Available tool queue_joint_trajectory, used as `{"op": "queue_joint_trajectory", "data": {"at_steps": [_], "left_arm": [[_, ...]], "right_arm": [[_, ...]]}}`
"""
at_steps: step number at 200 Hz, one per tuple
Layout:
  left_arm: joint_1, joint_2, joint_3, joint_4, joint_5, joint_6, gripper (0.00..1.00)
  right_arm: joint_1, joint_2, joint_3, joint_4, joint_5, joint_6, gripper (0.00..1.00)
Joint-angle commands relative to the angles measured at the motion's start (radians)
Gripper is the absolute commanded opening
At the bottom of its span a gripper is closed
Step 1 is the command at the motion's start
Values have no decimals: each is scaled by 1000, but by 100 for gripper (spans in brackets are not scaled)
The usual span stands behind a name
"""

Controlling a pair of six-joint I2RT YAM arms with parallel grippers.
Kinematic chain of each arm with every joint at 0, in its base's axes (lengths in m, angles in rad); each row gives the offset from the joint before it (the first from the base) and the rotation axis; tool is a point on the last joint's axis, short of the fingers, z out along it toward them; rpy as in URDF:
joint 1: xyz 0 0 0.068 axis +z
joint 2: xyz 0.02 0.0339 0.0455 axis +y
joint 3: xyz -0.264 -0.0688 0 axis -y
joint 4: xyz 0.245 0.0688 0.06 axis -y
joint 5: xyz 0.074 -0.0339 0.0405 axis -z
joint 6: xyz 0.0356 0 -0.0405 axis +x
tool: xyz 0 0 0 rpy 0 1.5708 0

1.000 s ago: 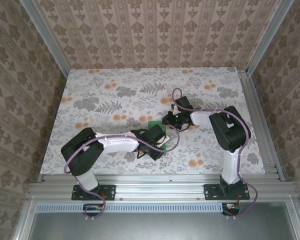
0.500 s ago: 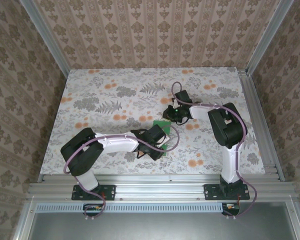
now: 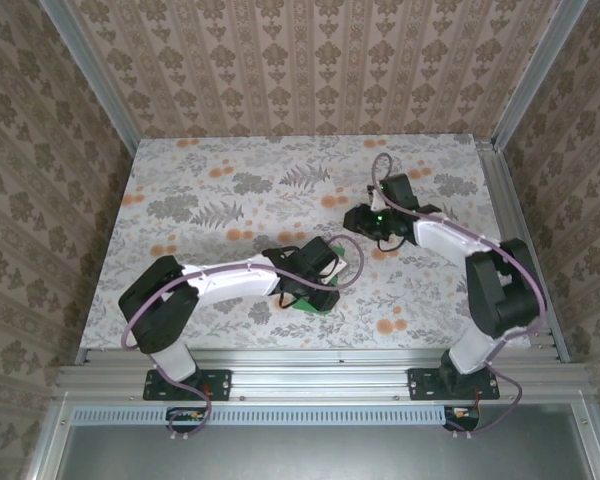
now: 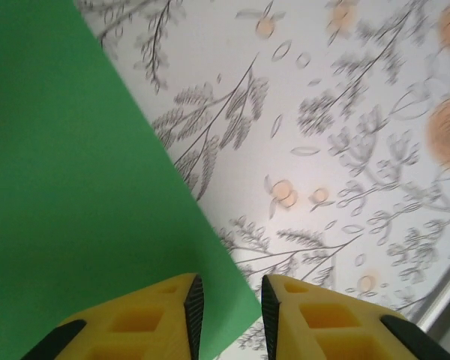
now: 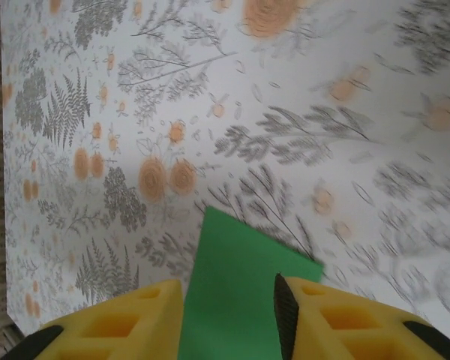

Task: Fold a paper plane with a square sheet of paper (pick it up from the middle)
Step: First fold in half a square sheet of paper at the center of the table.

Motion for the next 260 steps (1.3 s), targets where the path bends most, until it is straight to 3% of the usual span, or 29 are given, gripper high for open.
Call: {"op": "queue_joint_trajectory", "data": {"at_steps": [1,72,129,157,208,242,260], "left_arm": [[25,-49,39,-41,46,-55,34],[174,-153,-1,-250,-15,-187,51],[203,-216,-175,-93,43,-447,57],[195,-243,-249,-6,12,-559,59],[191,-250,-335,143,27,-650,60],[186,-248,-353,180,26,-668,60],[187,-246,-349,183,28,-658,60]], "right_arm": [[-2,-67,-115,-51,-52,24,44],[85,-209,-279,-3,-57,162,49],[192,-132,-292,57,-6,206,46],[228,-92,-297,92,1,220,41],[294,-46,-297,126,3,245,34],[329,-59,-316,98,34,264,34],[339,-84,-326,79,53,268,39]]}}
